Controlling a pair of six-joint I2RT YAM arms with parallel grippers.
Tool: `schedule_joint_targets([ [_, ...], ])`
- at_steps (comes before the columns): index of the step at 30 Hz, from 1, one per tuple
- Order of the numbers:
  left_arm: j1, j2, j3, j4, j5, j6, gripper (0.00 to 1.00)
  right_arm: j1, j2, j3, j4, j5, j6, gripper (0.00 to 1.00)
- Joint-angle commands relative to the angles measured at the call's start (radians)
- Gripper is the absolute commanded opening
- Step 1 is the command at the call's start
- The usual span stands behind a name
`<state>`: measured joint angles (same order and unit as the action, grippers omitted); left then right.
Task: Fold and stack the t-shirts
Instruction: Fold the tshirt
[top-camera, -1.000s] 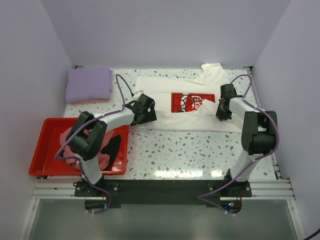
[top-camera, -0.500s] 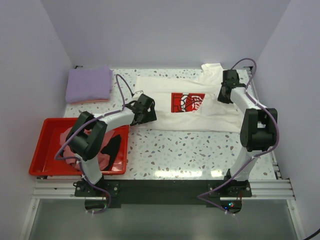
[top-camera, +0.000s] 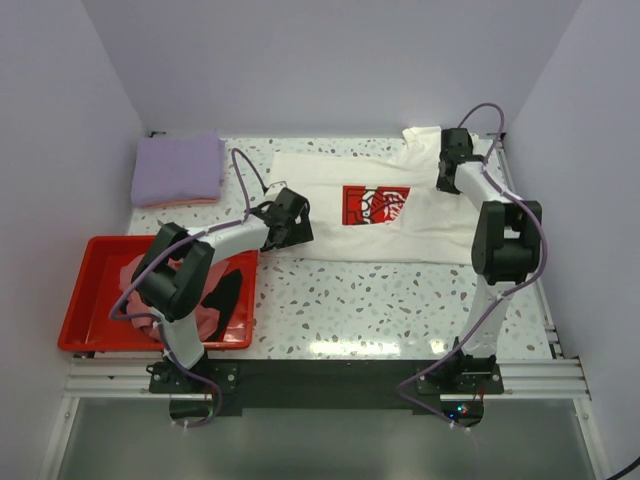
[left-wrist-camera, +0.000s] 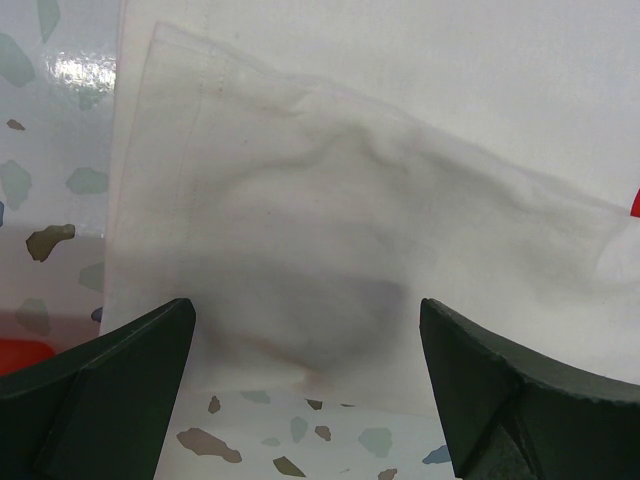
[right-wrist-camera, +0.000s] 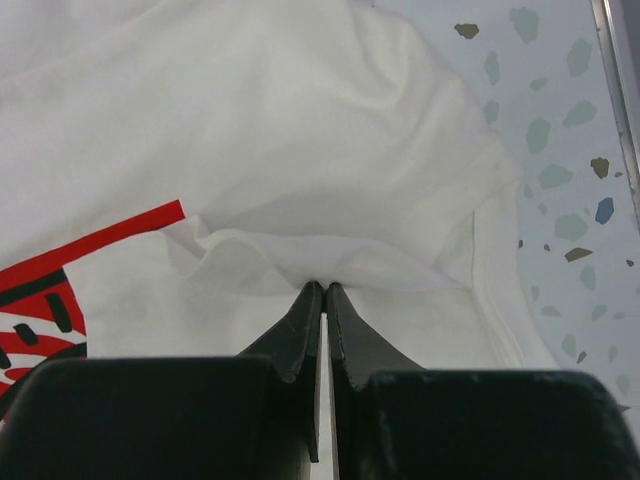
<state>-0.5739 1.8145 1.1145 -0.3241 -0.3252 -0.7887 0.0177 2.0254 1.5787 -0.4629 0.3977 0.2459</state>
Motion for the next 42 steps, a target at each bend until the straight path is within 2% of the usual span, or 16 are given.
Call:
schedule_joint_targets([
  [1, 0.026, -0.015, 0.007, -0.053, -0.052, 0.022, 1.0, 0.001, 0.019, 0.063, 0.001, 0.084, 0.009, 0.04],
  [5, 0.026, -0.007, 0.011, -0.061, -0.058, 0.017, 1.0, -0.001, 0.084, 0.133, -0.06, 0.142, 0.035, 0.05],
  [7, 0.026, 0.0, 0.013, -0.066, -0.058, 0.013, 1.0, -0.001, 0.107, 0.162, -0.075, 0.155, 0.053, 0.09],
  [11, 0.026, 0.0, 0.01, -0.067, -0.063, 0.009, 1.0, -0.005, 0.143, 0.184, -0.019, 0.145, 0.032, 0.11],
  [13, 0.026, 0.0, 0.01, -0.07, -0.061, 0.011, 1.0, -0.009, 0.174, 0.265, -0.08, 0.17, 0.039, 0.11],
  [14, 0.026, -0.001, 0.011, -0.073, -0.063, 0.009, 1.0, -0.012, 0.211, 0.299, -0.109, 0.185, 0.047, 0.15],
  [15, 0.026, -0.003, 0.01, -0.075, -0.066, 0.009, 1.0, -0.01, 0.222, 0.35, -0.137, 0.216, 0.067, 0.22],
  [16, 0.026, -0.004, 0.008, -0.076, -0.067, 0.006, 1.0, -0.012, 0.231, 0.368, -0.176, 0.231, 0.079, 0.35],
  [17, 0.026, -0.01, 0.007, -0.075, -0.067, 0.005, 1.0, -0.013, 0.234, 0.38, -0.19, 0.24, 0.093, 0.56],
  [18, 0.026, -0.014, 0.005, -0.073, -0.067, 0.006, 1.0, -0.012, 0.231, 0.388, -0.2, 0.239, 0.102, 0.68],
  [19, 0.026, -0.017, 0.002, -0.069, -0.067, 0.006, 1.0, -0.012, 0.225, 0.386, -0.201, 0.23, 0.105, 0.99],
  [26, 0.025, -0.023, 0.014, -0.066, -0.063, 0.011, 1.0, -0.009, 0.076, 0.281, -0.165, 0.072, 0.087, 0.99],
  [32, 0.003, -0.027, 0.05, -0.055, -0.046, 0.019, 1.0, 0.028, -0.166, -0.018, -0.12, -0.069, 0.115, 0.99],
  [35, -0.021, -0.029, 0.085, -0.069, -0.061, 0.019, 1.0, 0.056, -0.27, -0.167, -0.106, -0.19, 0.101, 0.99],
  [39, -0.047, -0.014, 0.14, -0.087, -0.071, 0.009, 1.0, 0.093, -0.338, -0.34, -0.057, -0.247, 0.087, 0.99],
  [42, -0.06, 0.011, 0.169, -0.067, -0.046, 0.0, 1.0, 0.096, -0.302, -0.367, -0.025, -0.325, 0.078, 0.99],
])
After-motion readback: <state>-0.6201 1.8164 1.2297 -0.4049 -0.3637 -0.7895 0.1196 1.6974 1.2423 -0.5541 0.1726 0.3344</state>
